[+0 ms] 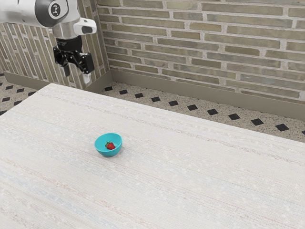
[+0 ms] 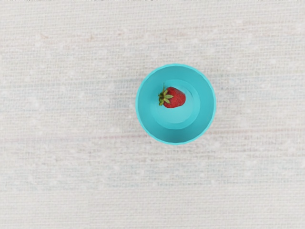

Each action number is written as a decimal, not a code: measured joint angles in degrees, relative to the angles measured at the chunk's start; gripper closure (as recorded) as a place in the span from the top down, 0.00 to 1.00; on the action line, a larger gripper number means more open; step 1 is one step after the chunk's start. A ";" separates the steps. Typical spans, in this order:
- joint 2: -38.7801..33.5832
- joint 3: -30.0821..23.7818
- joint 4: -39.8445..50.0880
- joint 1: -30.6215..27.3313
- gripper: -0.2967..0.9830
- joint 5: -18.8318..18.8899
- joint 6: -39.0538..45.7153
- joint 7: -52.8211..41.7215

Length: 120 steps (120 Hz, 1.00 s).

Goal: Take strawberry from the bowl

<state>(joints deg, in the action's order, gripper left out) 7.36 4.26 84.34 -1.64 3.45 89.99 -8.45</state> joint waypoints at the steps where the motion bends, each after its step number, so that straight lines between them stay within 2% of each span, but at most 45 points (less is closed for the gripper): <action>1: 0.01 0.01 0.00 0.00 0.77 0.00 0.02 -0.02; 38: 0.10 -0.09 -0.05 -0.05 0.77 0.35 0.30 -0.69; 52: 0.27 -0.33 3.12 0.15 0.77 0.59 1.85 -3.56; 67: -0.61 -0.16 11.42 -0.41 0.77 0.58 8.34 -14.17; 84: -0.66 -0.05 14.01 -0.19 0.77 0.78 13.18 -26.04; 102: 0.53 -0.53 19.04 0.87 0.77 5.94 18.57 -37.16; 120: 3.85 -0.57 20.73 0.76 0.77 5.57 23.15 -47.68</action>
<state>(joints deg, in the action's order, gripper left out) 11.21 3.69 105.07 -0.88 9.02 113.14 -56.13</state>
